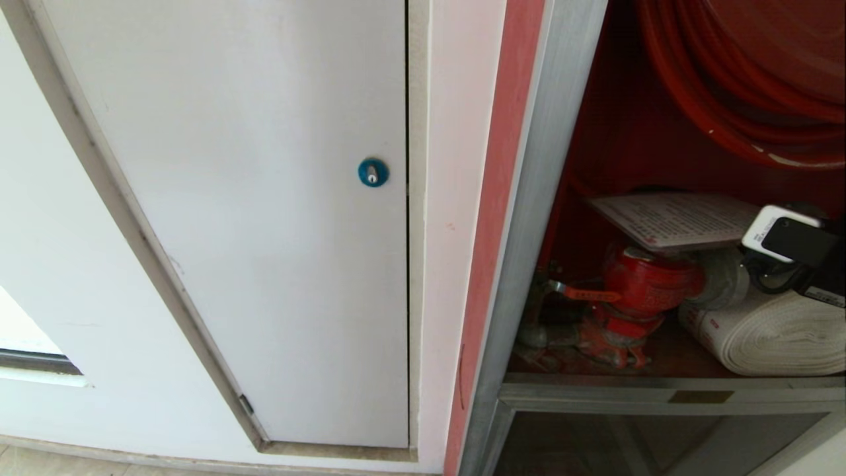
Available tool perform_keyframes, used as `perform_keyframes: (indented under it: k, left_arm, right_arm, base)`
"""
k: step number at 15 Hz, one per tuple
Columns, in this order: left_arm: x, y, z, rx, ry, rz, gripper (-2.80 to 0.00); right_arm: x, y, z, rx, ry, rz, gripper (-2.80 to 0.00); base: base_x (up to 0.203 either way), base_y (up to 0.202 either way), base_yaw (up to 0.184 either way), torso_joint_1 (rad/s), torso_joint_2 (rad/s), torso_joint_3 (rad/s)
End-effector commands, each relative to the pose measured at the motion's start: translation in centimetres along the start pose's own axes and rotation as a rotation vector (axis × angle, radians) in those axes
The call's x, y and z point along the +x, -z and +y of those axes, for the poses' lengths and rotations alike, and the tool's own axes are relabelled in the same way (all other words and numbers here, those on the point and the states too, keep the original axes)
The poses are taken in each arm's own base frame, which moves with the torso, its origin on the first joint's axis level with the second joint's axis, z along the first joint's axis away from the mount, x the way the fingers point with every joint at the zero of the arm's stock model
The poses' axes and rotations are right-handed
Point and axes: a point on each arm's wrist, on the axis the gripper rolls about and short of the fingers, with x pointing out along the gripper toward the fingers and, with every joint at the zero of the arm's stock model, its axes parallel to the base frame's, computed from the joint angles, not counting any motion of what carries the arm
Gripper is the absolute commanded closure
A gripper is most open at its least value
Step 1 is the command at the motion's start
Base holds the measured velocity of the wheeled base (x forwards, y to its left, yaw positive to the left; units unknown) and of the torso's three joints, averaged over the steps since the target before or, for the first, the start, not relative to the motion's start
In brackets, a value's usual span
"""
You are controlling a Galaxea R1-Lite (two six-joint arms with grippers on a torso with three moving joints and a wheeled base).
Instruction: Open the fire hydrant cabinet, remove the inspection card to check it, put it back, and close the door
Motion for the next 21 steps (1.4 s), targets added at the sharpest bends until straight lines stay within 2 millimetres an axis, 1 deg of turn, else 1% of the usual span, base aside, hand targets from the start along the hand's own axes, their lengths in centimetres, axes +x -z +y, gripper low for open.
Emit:
perform_keyframes:
  k: [1,6,9,17,21]
  left_arm:
    - [0.1,0.5,0.0,0.0,-0.001,0.02,0.0]
    - [0.1,0.6,0.0,0.0,0.0,0.02,0.0]
    - [0.1,0.5,0.0,0.0,-0.001,0.02,0.0]
    - [0.1,0.5,0.0,0.0,0.001,0.02,0.0]
    - [0.1,0.5,0.0,0.0,-0.001,0.02,0.0]
  right_arm:
    - [-1.3,0.2,-0.4,0.0,0.029,-0.007,0.0]
    - [-3.6,0.7,-0.8,0.016,0.071,-0.018,0.0]
    - [-4.5,0.8,-0.9,0.02,0.089,-0.022,0.0]
    - [-6.0,1.1,-1.5,0.033,0.134,-0.036,0.0]
    - [-6.7,1.2,-1.3,0.094,0.134,-0.052,0.0]
  base:
    - [0.0,0.0,0.0,0.0,0.0,0.0]
    - [0.0,0.0,0.0,0.0,0.0,0.0]
    - [0.0,0.0,0.0,0.0,0.0,0.0]
    - [0.0,0.0,0.0,0.0,0.0,0.0]
    - [0.0,0.0,0.0,0.0,0.0,0.0]
